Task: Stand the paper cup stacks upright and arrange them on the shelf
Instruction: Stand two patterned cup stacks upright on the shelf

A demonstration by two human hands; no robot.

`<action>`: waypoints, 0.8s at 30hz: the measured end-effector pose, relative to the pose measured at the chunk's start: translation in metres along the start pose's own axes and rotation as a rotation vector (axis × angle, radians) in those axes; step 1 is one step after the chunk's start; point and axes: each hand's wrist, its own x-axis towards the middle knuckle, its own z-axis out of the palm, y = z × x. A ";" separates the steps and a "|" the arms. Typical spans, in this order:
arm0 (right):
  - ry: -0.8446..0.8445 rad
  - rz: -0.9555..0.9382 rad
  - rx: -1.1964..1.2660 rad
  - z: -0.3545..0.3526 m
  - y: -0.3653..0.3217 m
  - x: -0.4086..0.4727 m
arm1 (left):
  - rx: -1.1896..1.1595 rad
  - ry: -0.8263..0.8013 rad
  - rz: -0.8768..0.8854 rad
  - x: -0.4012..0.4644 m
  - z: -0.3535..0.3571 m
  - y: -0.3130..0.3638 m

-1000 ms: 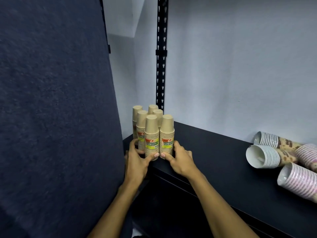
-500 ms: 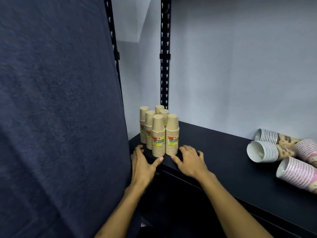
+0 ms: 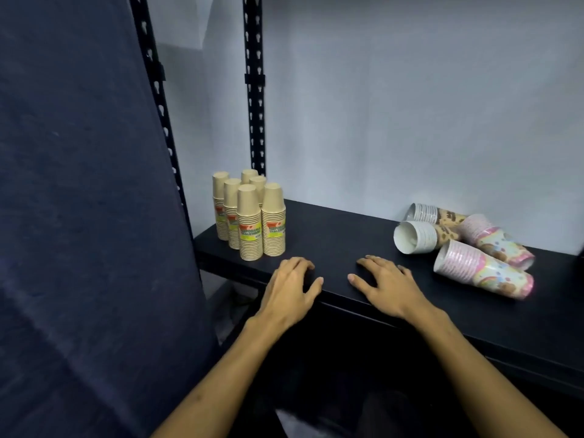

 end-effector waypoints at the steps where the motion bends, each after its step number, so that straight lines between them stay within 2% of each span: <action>1: 0.010 0.008 0.000 -0.003 0.008 -0.007 | 0.003 -0.055 0.035 0.005 0.003 0.007; 6: 0.065 0.019 -0.002 -0.018 0.042 -0.046 | -0.018 -0.234 0.128 0.030 0.022 0.037; 12: 0.108 0.132 0.005 -0.037 0.073 -0.093 | -0.027 -0.306 0.218 0.051 0.047 0.071; 16: 0.174 0.251 0.075 -0.046 0.095 -0.119 | -0.145 -0.338 0.217 0.062 0.061 0.091; 19: 0.333 0.340 0.231 -0.053 0.103 -0.127 | -0.211 -0.249 0.259 0.075 0.067 0.115; 24: 0.629 0.667 0.785 -0.068 0.117 -0.119 | -0.240 -0.182 0.260 0.113 0.073 0.152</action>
